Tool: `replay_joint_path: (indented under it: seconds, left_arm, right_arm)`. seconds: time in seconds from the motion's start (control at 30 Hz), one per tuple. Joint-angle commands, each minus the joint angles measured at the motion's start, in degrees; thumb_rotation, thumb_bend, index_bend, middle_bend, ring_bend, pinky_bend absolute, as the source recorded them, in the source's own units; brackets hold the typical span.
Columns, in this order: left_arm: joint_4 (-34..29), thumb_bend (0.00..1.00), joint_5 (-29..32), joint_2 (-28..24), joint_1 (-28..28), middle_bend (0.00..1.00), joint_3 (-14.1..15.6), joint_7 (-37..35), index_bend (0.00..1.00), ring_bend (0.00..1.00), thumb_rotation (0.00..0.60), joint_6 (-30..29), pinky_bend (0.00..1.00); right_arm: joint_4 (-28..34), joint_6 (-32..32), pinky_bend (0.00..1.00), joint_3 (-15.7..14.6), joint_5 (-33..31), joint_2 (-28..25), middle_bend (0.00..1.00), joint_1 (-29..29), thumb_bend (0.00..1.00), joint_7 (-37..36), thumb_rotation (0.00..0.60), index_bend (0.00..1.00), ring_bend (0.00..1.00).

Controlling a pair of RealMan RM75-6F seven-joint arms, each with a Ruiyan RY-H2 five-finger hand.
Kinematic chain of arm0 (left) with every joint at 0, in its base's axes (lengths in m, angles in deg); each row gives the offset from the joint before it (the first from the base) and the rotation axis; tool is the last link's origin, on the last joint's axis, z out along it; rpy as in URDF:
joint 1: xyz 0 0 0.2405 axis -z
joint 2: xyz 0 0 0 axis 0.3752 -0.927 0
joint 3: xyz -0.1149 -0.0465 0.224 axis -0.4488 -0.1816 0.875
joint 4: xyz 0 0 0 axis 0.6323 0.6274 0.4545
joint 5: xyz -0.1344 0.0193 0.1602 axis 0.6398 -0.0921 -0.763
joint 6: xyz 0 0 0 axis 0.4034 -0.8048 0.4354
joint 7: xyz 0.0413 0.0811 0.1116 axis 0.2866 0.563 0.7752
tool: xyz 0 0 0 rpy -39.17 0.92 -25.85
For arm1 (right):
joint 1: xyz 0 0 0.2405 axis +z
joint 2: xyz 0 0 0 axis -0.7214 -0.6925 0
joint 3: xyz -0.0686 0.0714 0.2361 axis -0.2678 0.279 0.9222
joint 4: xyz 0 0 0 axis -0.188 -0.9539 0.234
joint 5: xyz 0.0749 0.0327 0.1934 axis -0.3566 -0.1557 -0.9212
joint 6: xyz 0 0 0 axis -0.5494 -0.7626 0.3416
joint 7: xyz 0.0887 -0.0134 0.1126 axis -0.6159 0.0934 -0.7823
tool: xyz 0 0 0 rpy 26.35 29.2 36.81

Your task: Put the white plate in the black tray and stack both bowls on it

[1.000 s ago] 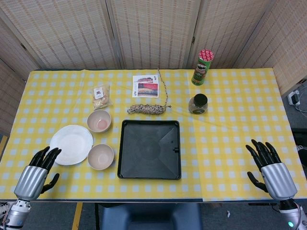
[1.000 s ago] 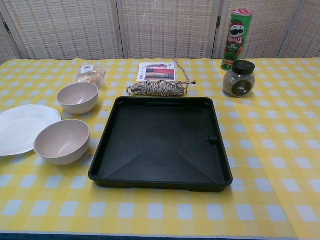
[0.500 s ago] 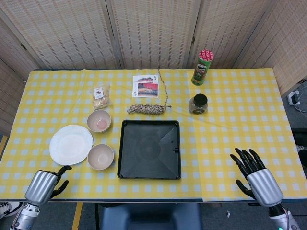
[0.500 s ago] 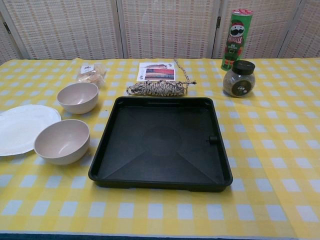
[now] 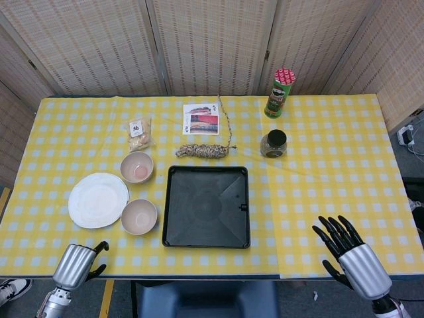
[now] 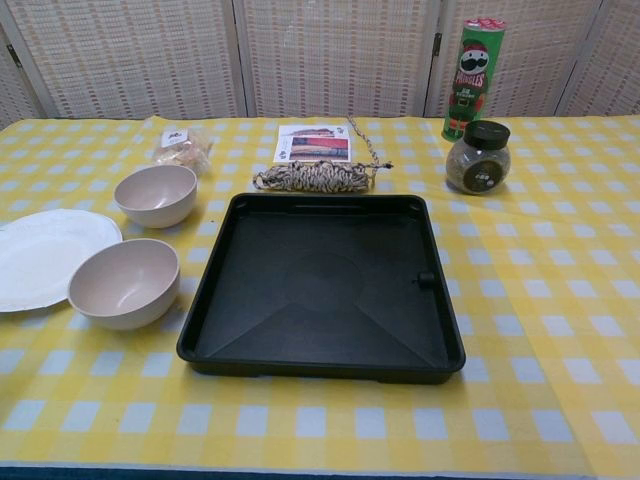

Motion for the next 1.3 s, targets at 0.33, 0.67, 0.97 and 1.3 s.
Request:
replay_joint_path:
  seconds: [0.33, 0.67, 0.97, 1.3]
  left_arm:
    - [6.4, 0.22, 2.6, 5.2, 1.8, 1.00, -3.9, 2.5, 0.48, 1.00, 0.600, 0.7, 1.00]
    - [10.2, 0.28, 7.5, 7.4, 3.3, 1.00, -6.4, -1.1, 0.44, 1.00, 0.600, 3.8, 1.00]
    - [14.1, 0.32, 11.0, 10.4, 4.6, 1.00, -9.2, -2.2, 0.44, 1.00, 0.600, 4.2, 1.00]
    - [18.6, 0.34, 13.4, 13.0, 5.8, 1.00, -10.9, -5.4, 0.47, 1.00, 0.600, 4.5, 1.00]
  right_arm:
    - [0.2, -0.2, 0.00, -0.1, -0.6, -0.6, 0.00, -0.7, 0.37, 0.0, 0.600, 0.00, 0.00]
    - [0.8, 1.2, 0.00, 0.2, -1.6, -0.8, 0.00, -0.3, 0.37, 0.1, 0.600, 0.00, 0.00]
    - [1.2, 2.6, 0.00, 0.8, -3.2, -1.1, 0.00, 0.2, 0.37, -0.3, 0.600, 0.00, 0.00]
    - [1.9, 2.2, 0.00, 0.6, -3.2, -1.3, 0.00, -0.1, 0.37, -0.7, 0.600, 0.00, 0.00]
